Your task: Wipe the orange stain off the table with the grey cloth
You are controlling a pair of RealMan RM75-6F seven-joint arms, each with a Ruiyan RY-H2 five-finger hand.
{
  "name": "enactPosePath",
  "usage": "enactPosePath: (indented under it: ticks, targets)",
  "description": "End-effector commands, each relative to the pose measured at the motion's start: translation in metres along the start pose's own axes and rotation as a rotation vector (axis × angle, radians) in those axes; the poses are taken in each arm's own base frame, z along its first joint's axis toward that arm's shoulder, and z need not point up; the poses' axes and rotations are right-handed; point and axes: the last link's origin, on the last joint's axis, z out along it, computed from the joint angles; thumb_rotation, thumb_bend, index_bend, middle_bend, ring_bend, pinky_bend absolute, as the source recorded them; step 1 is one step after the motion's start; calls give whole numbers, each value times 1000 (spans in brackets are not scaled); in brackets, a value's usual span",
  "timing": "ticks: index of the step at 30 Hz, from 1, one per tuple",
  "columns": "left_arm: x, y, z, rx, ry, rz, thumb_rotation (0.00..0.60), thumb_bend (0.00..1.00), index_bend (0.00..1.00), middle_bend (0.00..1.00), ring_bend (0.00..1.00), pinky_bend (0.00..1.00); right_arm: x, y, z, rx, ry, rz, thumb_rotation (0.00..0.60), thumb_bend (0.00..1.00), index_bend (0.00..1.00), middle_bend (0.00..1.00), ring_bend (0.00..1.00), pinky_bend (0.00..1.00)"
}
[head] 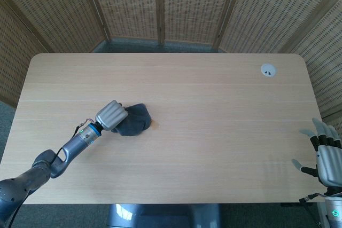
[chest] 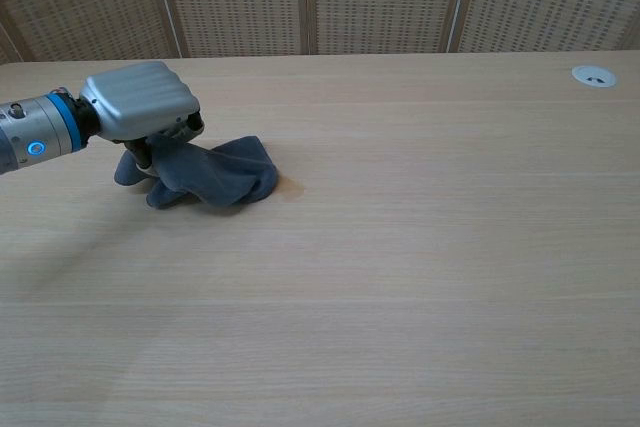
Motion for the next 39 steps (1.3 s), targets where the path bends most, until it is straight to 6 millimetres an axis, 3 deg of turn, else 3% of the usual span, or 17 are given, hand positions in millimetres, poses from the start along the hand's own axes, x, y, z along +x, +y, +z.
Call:
enactPosePath:
  ticks: [1, 12, 18, 39]
  targets:
    - [4, 4, 7, -7, 13, 0, 600, 151, 757, 698, 665, 910, 0, 0, 0, -1, -1, 0, 600, 0, 242, 0, 0, 0]
    - [20, 36, 35, -47, 55, -19, 600, 151, 756, 697, 664, 910, 2, 2, 1, -4, 3, 7, 600, 0, 241, 0, 0, 0]
    - [39, 56, 55, -60, 108, -44, 600, 152, 755, 696, 664, 911, 3, 2, 1, -5, 5, 12, 600, 0, 241, 0, 0, 0]
    - [78, 86, 85, -44, 201, -141, 600, 151, 752, 685, 648, 898, 0, 1, 1, -1, -4, 0, 600, 0, 241, 0, 0, 0]
